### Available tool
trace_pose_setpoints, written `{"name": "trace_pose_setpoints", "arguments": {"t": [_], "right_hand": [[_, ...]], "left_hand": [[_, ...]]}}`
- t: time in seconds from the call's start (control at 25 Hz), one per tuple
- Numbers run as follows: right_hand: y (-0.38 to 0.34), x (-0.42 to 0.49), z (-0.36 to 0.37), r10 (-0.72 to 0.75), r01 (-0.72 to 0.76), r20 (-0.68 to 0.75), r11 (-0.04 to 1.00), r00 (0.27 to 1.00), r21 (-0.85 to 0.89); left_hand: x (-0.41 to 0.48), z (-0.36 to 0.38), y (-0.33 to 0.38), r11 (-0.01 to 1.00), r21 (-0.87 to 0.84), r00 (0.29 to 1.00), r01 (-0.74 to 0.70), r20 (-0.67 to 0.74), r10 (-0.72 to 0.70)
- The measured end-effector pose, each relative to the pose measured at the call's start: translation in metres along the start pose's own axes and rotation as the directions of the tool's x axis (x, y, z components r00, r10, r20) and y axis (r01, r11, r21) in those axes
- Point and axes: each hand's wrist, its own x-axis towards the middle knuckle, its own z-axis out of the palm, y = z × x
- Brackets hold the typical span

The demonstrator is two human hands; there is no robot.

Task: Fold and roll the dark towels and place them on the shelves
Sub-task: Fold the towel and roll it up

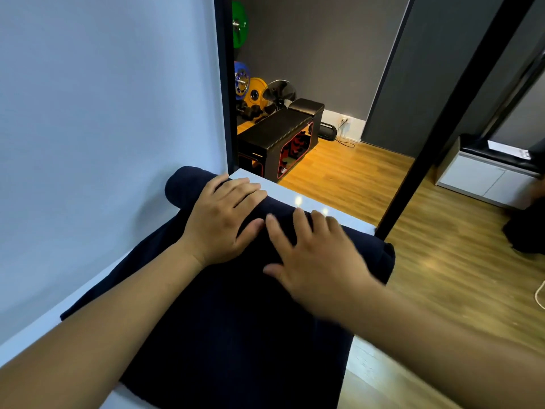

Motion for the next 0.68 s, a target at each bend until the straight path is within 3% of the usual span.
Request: {"name": "trace_pose_setpoints", "arguments": {"t": [0.08,0.2,0.4,0.68], "right_hand": [[0.026,0.02,-0.012,0.033,-0.026,-0.046,0.988,0.998,0.151],[0.045,0.036,-0.006,0.074,-0.098,0.096,0.954,0.993,0.284],[0.045,0.044,0.022,0.032,-0.038,0.038,0.985,0.999,0.17],[0.074,0.069,0.033,0.129,-0.129,-0.022,0.992,0.991,-0.007]], "left_hand": [[0.0,-0.001,0.003,0.999,-0.007,0.999,0.032,0.017,-0.031],[0.003,0.0,0.005,0.999,0.013,0.999,0.032,0.016,-0.032],[0.018,0.011,0.0,1.0,0.003,0.999,-0.001,0.042,0.001],[0.058,0.041,-0.004,0.999,0.016,0.991,0.045,0.124,-0.047]]}}
